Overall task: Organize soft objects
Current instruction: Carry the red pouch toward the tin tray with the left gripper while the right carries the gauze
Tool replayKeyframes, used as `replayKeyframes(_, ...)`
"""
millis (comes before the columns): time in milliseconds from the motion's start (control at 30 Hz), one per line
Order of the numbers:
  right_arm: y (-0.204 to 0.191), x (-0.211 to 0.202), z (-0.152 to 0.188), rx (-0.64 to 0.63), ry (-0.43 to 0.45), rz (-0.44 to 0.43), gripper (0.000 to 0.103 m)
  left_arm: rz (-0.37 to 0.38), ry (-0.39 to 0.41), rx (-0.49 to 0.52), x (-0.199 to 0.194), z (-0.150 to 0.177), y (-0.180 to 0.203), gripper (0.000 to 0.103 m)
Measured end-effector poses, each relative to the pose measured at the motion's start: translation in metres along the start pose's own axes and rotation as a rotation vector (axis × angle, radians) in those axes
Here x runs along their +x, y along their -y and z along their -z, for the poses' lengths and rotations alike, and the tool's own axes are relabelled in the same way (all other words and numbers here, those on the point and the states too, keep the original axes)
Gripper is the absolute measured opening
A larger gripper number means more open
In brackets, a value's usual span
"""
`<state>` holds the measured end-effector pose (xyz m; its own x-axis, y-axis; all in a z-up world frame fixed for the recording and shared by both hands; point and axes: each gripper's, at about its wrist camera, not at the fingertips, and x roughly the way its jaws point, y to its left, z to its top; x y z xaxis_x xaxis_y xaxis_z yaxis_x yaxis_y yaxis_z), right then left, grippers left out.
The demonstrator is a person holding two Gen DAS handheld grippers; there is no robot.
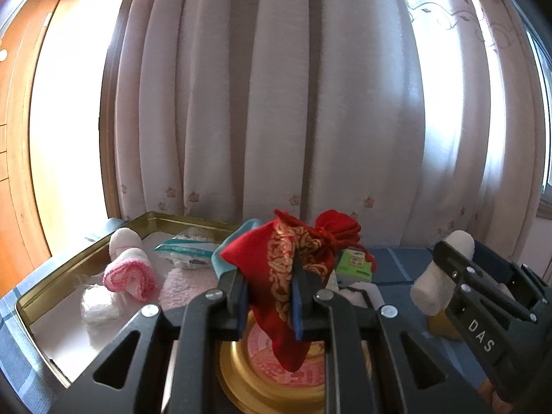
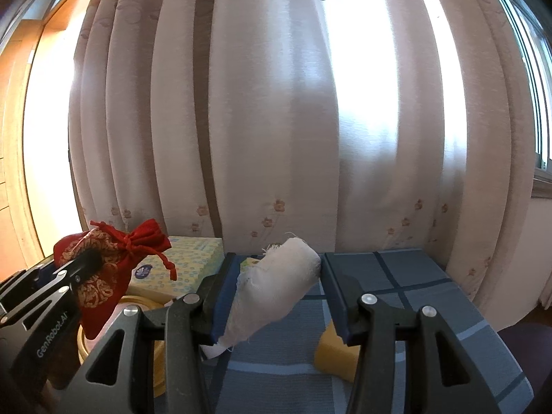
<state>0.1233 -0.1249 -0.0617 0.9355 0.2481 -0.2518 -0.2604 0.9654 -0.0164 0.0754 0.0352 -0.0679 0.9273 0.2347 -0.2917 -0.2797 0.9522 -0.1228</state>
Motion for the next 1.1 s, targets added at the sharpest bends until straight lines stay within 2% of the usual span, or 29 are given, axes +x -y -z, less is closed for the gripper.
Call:
replayKeyframes(867, -0.023, -0.001, 0.002, 0.0, 0.003, -0.058, 0.051, -0.002, 0.014, -0.054, -0.007, 0.0, -0.015, 0.017)
replayKeyframes(1100, -0.031, -0.003, 0.002, 0.002, 0.005, -0.086, 0.051, 0.028, 0.008, -0.078, -0.009, 0.001, -0.024, 0.017)
